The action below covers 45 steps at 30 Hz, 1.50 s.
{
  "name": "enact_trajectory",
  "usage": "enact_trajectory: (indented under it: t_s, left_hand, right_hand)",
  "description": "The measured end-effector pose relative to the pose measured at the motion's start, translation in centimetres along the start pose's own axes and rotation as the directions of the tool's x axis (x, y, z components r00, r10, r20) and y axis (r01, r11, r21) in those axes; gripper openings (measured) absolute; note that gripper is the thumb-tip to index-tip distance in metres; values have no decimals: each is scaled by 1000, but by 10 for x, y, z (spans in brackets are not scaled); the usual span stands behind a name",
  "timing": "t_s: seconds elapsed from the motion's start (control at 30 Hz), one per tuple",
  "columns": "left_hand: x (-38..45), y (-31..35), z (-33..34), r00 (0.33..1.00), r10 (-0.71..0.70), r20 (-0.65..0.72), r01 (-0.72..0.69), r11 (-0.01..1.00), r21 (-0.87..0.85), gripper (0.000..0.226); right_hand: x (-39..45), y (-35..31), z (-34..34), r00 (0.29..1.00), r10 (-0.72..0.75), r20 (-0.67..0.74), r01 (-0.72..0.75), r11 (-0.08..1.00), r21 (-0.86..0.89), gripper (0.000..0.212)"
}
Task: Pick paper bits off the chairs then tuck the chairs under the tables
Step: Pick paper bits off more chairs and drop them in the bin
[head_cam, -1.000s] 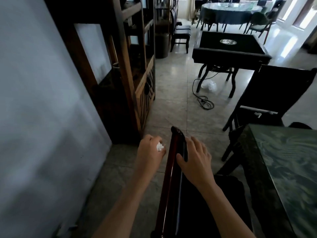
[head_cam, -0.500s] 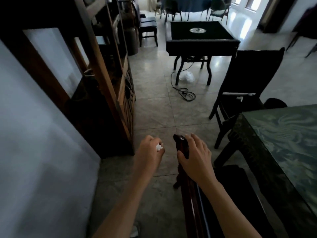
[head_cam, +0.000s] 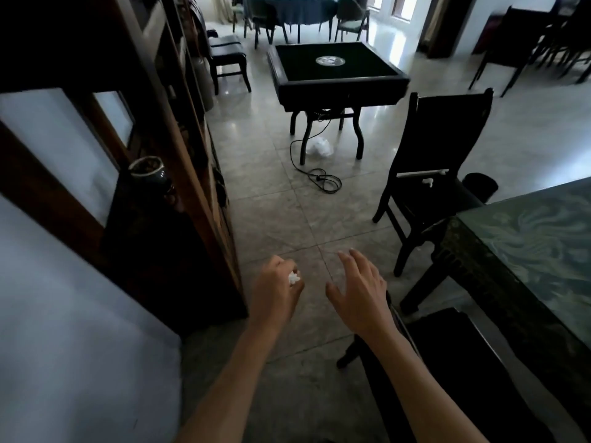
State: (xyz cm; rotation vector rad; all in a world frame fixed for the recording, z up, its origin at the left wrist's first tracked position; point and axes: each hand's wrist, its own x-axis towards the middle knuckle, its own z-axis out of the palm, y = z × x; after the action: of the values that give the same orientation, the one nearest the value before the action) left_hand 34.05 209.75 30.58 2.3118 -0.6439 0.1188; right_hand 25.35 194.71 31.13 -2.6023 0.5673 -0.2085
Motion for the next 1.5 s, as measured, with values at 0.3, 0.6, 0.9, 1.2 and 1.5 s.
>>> enact_trajectory:
  t_s: [0.3,0.6,0.9,1.2,1.5]
  left_hand:
    - [132,-27,31,997,70,32,-68,996,-63,10]
    - [320,-21,96,983,154,105,-148,987,-60,9]
    - [467,8,175,922,290,257,-253,953,-169,14]
    - [636,34,273,828,439,348,-357,892,-276,22]
    - [768,87,350,723,555,411,-450,830,-330,25]
  right_hand:
    - [126,7,22,992,102,-73,-101,995,18,68]
    - [289,41,17,960,266,-85,-260,963,75,71]
    - [412,97,-18,883,434,-182,-422,901,101,69]
    - [557,164,-39,753,583,-304,-588,804,88,66]
    - [658,227,-73,634,665,-394,-715,699,31,67]
